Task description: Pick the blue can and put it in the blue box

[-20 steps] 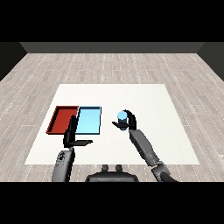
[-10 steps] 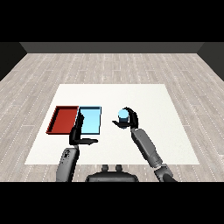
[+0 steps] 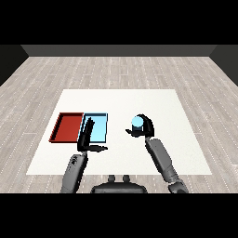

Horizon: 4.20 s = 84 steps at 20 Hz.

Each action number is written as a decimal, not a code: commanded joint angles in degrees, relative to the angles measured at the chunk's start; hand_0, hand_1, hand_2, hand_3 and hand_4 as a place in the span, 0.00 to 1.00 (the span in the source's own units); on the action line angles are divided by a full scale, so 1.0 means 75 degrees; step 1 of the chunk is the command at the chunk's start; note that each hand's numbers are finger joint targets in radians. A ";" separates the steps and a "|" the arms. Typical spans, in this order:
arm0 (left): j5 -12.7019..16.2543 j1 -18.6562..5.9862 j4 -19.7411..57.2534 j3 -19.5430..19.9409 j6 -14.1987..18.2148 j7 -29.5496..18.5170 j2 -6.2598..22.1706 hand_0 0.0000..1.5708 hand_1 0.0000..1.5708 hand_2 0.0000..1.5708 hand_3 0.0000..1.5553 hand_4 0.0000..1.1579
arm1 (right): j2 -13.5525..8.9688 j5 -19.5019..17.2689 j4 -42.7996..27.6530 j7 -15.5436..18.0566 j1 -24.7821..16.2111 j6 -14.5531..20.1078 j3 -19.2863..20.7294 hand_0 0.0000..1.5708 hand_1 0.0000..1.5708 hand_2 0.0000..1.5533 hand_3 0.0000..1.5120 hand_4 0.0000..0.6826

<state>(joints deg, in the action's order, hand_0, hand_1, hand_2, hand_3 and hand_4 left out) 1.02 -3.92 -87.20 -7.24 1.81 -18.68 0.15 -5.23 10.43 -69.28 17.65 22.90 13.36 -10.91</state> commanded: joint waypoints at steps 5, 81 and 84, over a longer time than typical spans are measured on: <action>0.0721 -0.1019 0.0407 -0.1083 0.1011 0.0615 -0.0019 0.00 0.00 0.00 0.00 0.00 | 0.0412 -0.0430 -0.0304 -0.0335 0.0107 0.0009 0.0033 0.93 0.93 0.95 0.92 0.81; 0.3456 -0.4076 0.3960 -0.4175 0.4852 0.0289 -0.0010 1.00 1.00 0.99 0.94 0.97 | 0.0688 0.0923 0.0216 0.0079 0.1270 0.0757 -0.2152 0.90 0.90 0.94 0.91 0.77; 0.3430 -0.4571 0.4479 -0.3761 0.4718 0.0236 -0.0010 1.00 1.00 0.99 0.94 0.98 | 0.0687 0.0880 -0.0090 0.0204 0.0905 0.0807 -0.2228 0.91 0.91 0.94 0.91 0.78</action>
<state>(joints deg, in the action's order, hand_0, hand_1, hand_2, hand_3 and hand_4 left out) 27.14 -33.54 -54.59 -37.08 33.87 -20.47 1.46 -1.49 15.06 -72.73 16.30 30.13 20.59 -27.79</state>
